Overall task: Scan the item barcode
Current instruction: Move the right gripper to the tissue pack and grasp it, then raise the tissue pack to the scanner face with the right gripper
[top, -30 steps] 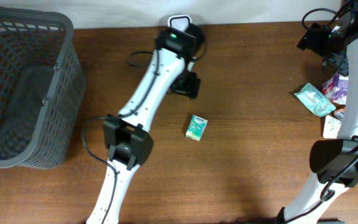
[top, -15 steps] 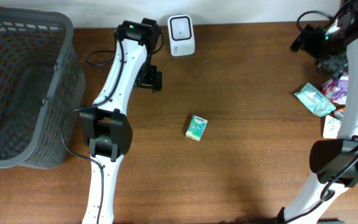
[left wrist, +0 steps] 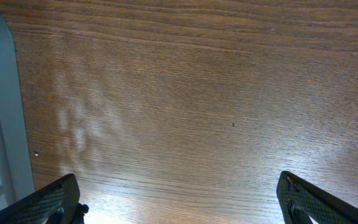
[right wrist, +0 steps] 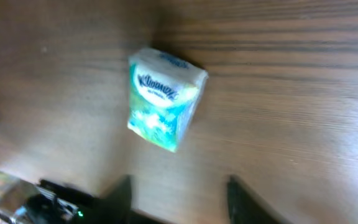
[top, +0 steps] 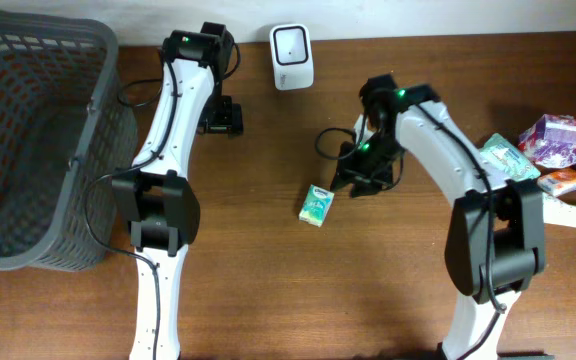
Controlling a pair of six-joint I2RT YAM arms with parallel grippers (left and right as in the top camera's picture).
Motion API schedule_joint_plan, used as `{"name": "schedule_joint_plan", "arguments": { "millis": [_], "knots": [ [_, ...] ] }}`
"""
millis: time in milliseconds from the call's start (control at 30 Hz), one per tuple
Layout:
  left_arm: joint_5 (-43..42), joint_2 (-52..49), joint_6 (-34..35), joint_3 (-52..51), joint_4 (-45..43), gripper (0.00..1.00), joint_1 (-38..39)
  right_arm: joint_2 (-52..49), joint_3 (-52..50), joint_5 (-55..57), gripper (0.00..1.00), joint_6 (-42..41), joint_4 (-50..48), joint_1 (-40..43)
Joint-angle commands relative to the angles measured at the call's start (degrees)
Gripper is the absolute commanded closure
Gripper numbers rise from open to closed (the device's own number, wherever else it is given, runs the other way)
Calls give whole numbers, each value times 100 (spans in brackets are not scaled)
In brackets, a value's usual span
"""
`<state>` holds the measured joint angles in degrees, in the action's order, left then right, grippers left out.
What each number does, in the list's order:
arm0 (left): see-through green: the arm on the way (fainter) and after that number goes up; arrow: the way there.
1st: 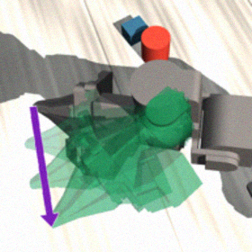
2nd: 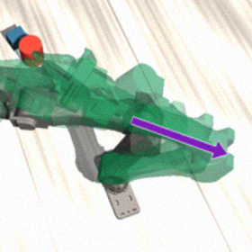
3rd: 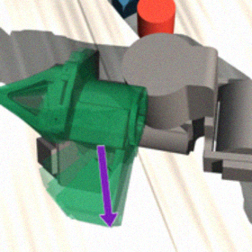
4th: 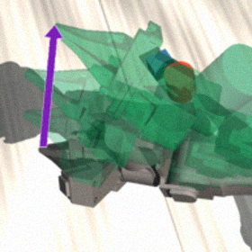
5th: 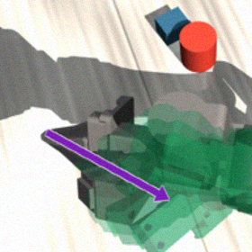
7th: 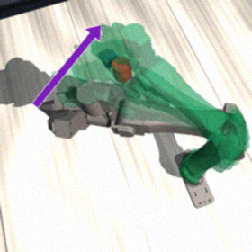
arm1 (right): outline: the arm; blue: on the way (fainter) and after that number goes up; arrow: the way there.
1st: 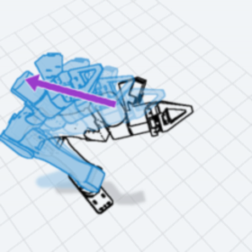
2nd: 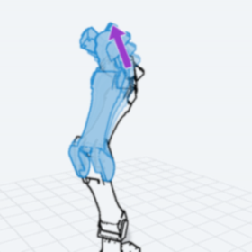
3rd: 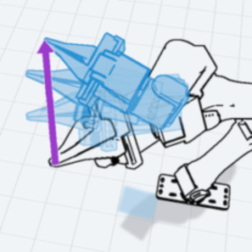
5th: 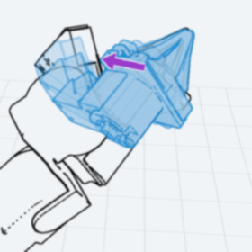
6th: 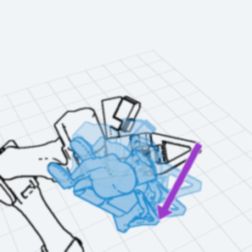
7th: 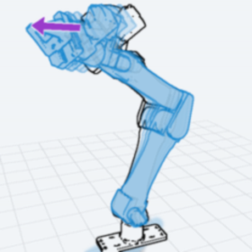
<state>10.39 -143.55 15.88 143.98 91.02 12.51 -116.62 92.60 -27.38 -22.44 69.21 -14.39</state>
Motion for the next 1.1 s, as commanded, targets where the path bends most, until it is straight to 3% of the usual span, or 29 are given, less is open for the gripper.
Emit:
{"name": "schedule_joint_plan", "arguments": {
  "millis": [0,200,400,433,467,500,600,700,767,833,1067],
  "knots": [
    [61,79,79,-39,-20,1,-101,72,-586,-323,66,-52,-450,-199],
    [61,79,79,-39,-11,1,-144,72,-1692,-726,57,-957,-2144,-216],
    [57,79,79,-39,-273,1,-144,72,-2100,-822,58,-960,-3047,-299],
    [57,79,79,-39,-323,1,-144,72,-2164,-680,68,-960,-3121,-339],
    [57,79,79,-39,-317,1,-144,72,-2192,-535,91,-960,-3108,-363],
    [57,79,79,-39,-319,1,-144,72,-2192,-507,96,-957,-3071,-365],
    [57,79,79,-39,-319,1,-144,192,-2033,-520,96,-883,-2872,-280],
    [57,79,79,-39,-317,1,-144,387,-1209,-1198,96,988,-2002,-92],
    [57,79,79,-39,-319,1,-144,400,-415,-2046,96,3058,-1075,-107],
    [57,79,79,-39,-319,1,-144,400,-175,-2592,96,4177,-708,-136],
    [57,79,79,-39,-319,1,-144,400,-162,-3755,96,4494,-645,-133]
  ]
}}
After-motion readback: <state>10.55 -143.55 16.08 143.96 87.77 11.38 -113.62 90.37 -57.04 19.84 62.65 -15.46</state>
